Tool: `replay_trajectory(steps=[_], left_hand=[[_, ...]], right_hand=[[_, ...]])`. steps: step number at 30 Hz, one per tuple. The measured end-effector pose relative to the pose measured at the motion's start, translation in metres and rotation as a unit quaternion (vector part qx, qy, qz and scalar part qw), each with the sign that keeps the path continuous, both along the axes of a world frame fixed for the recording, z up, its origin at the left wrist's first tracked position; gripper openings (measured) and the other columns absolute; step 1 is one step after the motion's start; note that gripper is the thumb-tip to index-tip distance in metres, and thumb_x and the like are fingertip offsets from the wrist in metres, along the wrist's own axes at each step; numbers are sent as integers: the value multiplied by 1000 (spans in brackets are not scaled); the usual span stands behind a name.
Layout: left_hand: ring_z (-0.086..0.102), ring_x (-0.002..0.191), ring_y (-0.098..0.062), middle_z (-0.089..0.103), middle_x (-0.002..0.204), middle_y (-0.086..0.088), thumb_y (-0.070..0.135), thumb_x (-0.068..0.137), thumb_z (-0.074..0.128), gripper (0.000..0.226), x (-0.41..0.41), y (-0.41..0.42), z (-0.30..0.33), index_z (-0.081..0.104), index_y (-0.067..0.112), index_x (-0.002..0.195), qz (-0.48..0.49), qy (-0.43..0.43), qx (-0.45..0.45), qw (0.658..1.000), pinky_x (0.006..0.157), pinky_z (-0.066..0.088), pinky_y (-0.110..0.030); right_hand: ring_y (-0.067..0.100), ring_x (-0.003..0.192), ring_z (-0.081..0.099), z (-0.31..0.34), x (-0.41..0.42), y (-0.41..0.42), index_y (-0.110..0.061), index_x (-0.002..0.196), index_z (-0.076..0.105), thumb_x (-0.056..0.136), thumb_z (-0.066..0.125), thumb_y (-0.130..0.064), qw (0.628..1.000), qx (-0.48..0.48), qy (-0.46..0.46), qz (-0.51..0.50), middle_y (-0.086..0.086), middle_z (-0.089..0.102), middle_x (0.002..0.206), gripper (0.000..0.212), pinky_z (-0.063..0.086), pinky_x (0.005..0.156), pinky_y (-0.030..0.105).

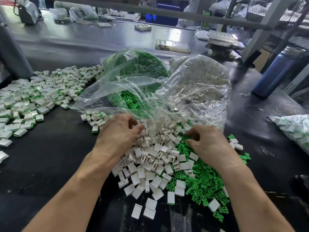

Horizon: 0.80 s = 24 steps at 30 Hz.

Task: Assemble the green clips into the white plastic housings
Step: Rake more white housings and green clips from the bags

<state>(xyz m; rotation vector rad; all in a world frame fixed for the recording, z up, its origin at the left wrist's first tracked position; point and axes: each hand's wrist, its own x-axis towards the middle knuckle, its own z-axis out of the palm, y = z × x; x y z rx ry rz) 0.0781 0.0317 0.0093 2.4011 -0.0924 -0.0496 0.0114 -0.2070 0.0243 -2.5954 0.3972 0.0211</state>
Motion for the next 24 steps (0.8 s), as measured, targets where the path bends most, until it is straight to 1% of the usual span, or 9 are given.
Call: replay_trajectory(steps=[2,4,6,8,11,15,18,20,24], left_hand=[[66,82,-3,69,89,15,52,86,74,20,0,-1,1,65,35,93,-5,7,-12,1000,74,54,-26],[66,81,-3,69,88,15,53,81,77,23,-1,-1,2,66,35,93,-8,18,-22,1000,72,52,-23],[67,80,-2,71,85,15,52,78,79,24,-2,-1,4,67,35,90,-9,30,-36,999,68,50,-22],[68,78,-2,72,83,15,54,73,79,26,-3,-1,7,68,35,87,-10,43,-51,998,66,49,-22],[68,80,-3,71,84,16,57,62,79,34,-4,-2,10,69,35,86,-16,58,-64,996,71,53,-25],[69,84,-4,72,88,16,41,70,89,25,-4,-2,10,71,34,85,-19,61,-56,996,81,60,-31],[67,85,-6,70,89,15,36,74,90,24,-4,-3,10,69,34,85,-13,51,-44,998,82,60,-33],[67,83,-5,69,88,14,36,75,89,24,-4,-4,10,67,33,84,-9,38,-36,999,77,58,-31],[66,74,-2,69,80,13,35,79,87,23,-6,-6,9,65,32,84,-13,4,-33,999,66,52,-24]], right_hand=[[6,88,58,-3,0,0,-32,113,72,95,75,-28,1000,13,-26,9,-16,51,94,18,51,106,36],[8,92,62,-5,1,1,-31,109,73,94,76,-29,998,34,-54,23,-13,61,98,15,55,99,35],[4,91,62,-5,1,3,-30,105,73,95,76,-29,994,62,-80,40,-14,64,98,10,56,90,29],[-1,90,59,-5,2,6,-31,101,70,96,74,-30,991,72,-92,64,-17,62,97,7,53,83,22],[-3,89,57,-6,4,10,-29,105,69,97,72,-30,990,61,-93,91,-18,61,96,8,47,76,14],[1,86,62,6,11,9,-26,108,71,97,72,-33,993,34,-58,102,-12,67,96,12,52,77,18],[2,78,63,18,18,6,-29,97,72,96,73,-39,994,22,-31,107,-13,67,89,10,47,62,14],[0,71,62,23,22,3,-29,90,71,93,75,-41,993,29,-29,110,-13,68,84,13,42,53,9],[-5,50,57,19,30,2,-29,87,72,92,78,-34,982,156,-63,88,-6,69,75,9,40,43,10]])
